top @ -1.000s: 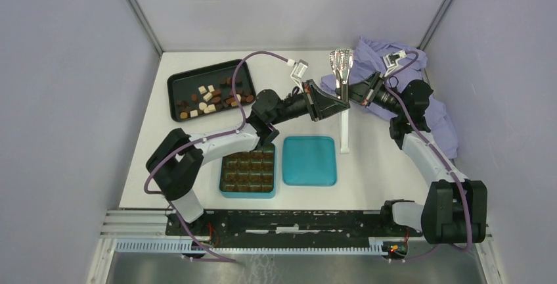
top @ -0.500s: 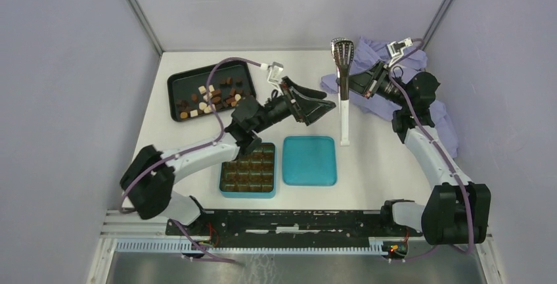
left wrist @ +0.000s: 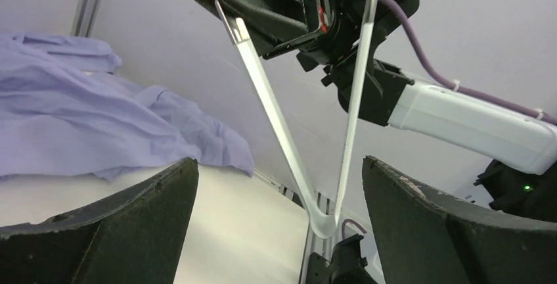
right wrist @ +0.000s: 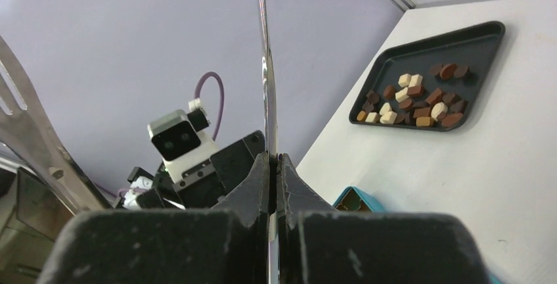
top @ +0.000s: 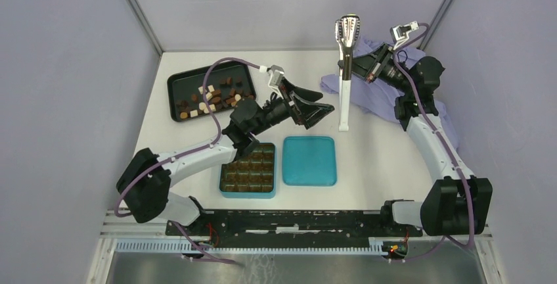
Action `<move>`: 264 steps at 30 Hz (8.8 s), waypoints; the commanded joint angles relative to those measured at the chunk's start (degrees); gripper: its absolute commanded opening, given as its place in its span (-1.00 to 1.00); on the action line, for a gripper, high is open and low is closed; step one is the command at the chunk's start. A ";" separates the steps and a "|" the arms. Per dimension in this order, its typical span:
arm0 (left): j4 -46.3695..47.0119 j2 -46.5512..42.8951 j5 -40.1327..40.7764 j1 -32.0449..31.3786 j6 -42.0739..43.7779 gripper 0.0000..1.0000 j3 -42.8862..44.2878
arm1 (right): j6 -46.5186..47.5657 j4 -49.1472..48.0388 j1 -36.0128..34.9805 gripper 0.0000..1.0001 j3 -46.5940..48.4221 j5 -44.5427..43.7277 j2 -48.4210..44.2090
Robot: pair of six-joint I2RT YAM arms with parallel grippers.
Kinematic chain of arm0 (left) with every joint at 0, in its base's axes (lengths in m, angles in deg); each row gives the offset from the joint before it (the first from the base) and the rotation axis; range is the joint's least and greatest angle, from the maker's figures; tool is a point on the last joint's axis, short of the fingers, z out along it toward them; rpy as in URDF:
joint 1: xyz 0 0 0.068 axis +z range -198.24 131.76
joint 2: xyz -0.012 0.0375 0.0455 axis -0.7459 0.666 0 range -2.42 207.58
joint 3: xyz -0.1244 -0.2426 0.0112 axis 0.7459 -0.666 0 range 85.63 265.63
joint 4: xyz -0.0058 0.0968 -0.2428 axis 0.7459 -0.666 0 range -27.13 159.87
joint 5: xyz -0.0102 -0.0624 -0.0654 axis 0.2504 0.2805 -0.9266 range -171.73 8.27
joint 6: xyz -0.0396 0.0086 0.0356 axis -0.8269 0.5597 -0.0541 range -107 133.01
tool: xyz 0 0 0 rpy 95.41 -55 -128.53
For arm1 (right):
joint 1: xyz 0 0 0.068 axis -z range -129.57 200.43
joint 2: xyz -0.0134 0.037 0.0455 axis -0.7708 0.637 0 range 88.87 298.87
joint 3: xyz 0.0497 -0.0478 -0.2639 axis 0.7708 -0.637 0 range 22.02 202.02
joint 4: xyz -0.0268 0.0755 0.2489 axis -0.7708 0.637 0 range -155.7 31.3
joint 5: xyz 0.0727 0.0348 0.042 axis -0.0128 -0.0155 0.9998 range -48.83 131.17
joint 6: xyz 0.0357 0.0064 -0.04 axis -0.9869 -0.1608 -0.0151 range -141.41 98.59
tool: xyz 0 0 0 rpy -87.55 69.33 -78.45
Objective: Pack the chocolate
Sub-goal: Pick up the clamp at the center of the board.
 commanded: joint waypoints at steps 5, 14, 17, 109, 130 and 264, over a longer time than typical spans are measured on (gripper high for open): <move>10.57 5.18 -1.30 -1.79 -3.96 1.00 2.83 | -3.92 1.07 -2.01 -1.00 2.05 -2.74 0.34; 19.83 10.06 -2.31 -2.89 -9.26 1.00 4.03 | -3.97 0.65 -3.71 -1.00 0.12 -2.89 0.28; 20.28 11.53 -1.08 -3.25 -9.95 1.00 5.57 | -3.59 0.28 -4.54 -1.00 -0.41 -3.31 0.17; 44.23 20.30 16.91 -5.65 -20.00 0.70 5.72 | -3.25 -9.71 -6.05 -1.00 -3.42 -10.56 -0.52; 44.22 22.21 17.88 -6.70 -18.59 0.69 7.67 | -3.20 -11.06 -5.96 -1.00 -4.47 -13.81 0.18; 9.90 15.03 -11.73 6.38 -41.87 -0.37 9.68 | -8.30 -21.24 -3.55 -0.96 -10.34 -7.13 6.81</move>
